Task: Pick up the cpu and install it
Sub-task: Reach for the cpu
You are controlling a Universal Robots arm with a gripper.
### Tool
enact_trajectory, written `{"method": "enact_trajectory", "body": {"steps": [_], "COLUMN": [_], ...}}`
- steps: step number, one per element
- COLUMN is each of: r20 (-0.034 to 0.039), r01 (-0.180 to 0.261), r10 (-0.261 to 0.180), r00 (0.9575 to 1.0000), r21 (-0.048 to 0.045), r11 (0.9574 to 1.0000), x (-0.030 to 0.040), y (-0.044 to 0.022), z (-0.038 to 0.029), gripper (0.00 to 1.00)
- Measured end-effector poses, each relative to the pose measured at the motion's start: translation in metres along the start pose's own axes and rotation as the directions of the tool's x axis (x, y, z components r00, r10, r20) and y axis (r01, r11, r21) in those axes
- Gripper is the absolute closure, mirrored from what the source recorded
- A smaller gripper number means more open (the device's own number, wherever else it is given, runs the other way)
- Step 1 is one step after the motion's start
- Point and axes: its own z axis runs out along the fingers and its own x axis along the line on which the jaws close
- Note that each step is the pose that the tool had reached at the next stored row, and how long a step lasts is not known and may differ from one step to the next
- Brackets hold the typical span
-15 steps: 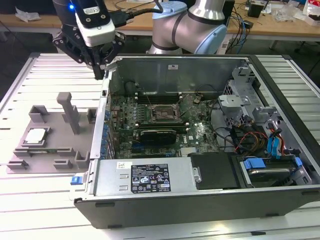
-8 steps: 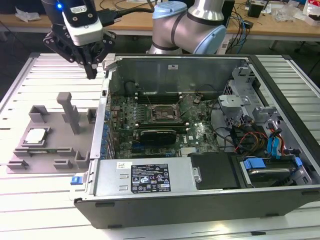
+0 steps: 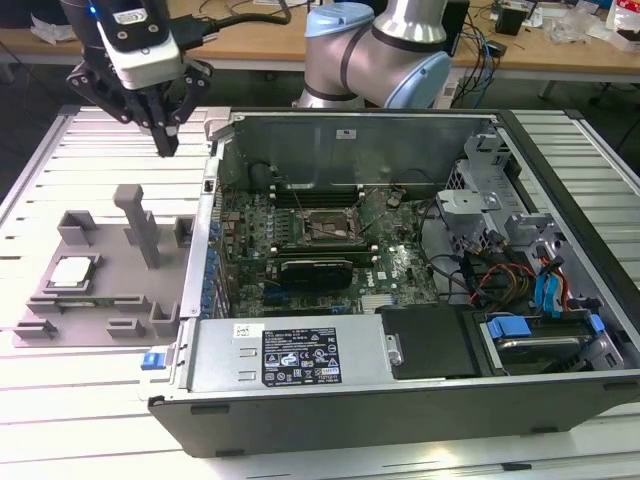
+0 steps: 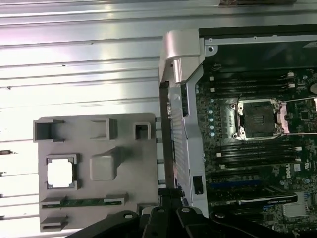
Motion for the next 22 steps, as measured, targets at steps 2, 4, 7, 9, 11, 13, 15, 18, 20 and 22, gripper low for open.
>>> {"method": "enact_trajectory", "body": {"steps": [2,4,7,9,11,13,15,18,20,22], "r20": [0.0008,0.0017,0.0031,0.0048,0.0066,0.0088,0.0103,0.0128,0.0137,0.0138], "r01": [0.0,0.0,0.0,0.0,0.0,0.001,0.0,0.001,0.001,0.001], "r10": [0.0,0.0,0.0,0.0,0.0,-0.001,0.0,-0.001,-0.001,-0.001], "r00": [1.0,1.0,1.0,1.0,1.0,1.0,0.9999,0.9999,0.9999,0.9999], "r21": [-0.0001,-0.0001,-0.0002,-0.0004,-0.0005,-0.0006,-0.0007,-0.001,-0.001,-0.0011], "r11": [1.0,1.0,1.0,1.0,1.0,1.0,1.0,1.0,1.0,1.0], "x": [0.005,0.0103,0.0191,0.0288,0.0376,0.0473,0.0559,0.075,0.0856,0.0897], "y": [0.0004,0.0007,0.0014,0.002,0.0025,0.003,0.0034,0.0033,0.0024,0.0019], "z": [-0.0002,-0.0003,-0.0006,-0.0008,-0.001,-0.0012,-0.001,0.0001,0.0035,0.0068], "gripper": [0.89,0.89,0.89,0.89,0.89,0.89,0.89,0.89,0.89,0.89]}}
